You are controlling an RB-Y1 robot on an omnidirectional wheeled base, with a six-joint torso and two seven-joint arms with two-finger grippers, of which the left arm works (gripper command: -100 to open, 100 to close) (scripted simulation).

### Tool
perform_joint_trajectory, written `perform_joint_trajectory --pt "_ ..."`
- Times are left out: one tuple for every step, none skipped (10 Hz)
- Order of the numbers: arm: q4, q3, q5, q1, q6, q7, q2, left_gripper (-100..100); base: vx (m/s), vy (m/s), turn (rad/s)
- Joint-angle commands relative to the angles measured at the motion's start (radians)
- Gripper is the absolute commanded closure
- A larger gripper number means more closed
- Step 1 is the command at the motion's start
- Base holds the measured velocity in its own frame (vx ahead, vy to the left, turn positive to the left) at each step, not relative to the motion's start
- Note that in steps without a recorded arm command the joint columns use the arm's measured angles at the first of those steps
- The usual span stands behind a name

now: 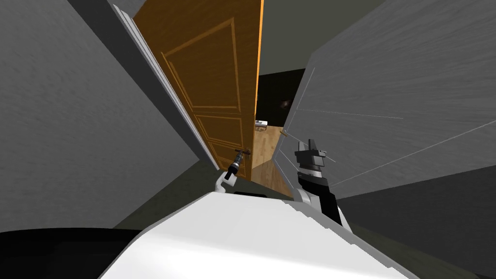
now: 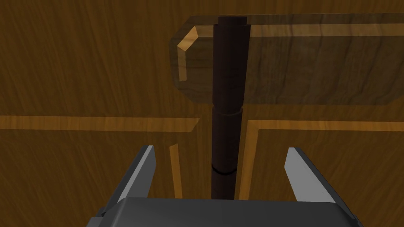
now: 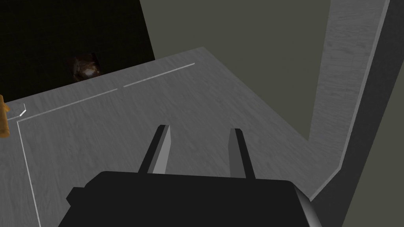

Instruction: Push the door open

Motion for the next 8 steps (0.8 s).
perform_joint_trajectory --pt "0.012 0.006 0.002 -0.007 -0.005 -0.003 -0.005 -100 0.193 -0.043 -0.023" --pt "0.018 0.008 0.002 -0.01 -0.007 -0.004 -0.008 -100 0.195 -0.026 -0.018" --pt "0.016 0.007 0.002 -0.009 -0.006 -0.003 -0.007 -100 0.09 -0.008 -0.001" --pt "0.016 0.007 0.002 -0.009 -0.006 -0.003 -0.007 100 -0.012 0.0 0.004" --pt "0.016 0.007 0.002 -0.009 -0.006 -0.003 -0.007 100 -0.026 0.005 -0.009" --pt "0.016 0.007 0.002 -0.009 -0.006 -0.003 -0.007 100 -0.013 0.004 -0.013" --pt "0.016 0.007 0.002 -0.009 -0.006 -0.003 -0.007 100 0.0 0.0 0.0" --pt "0.016 0.007 0.002 -0.009 -0.006 -0.003 -0.007 100 0.0 0.0 0.0"
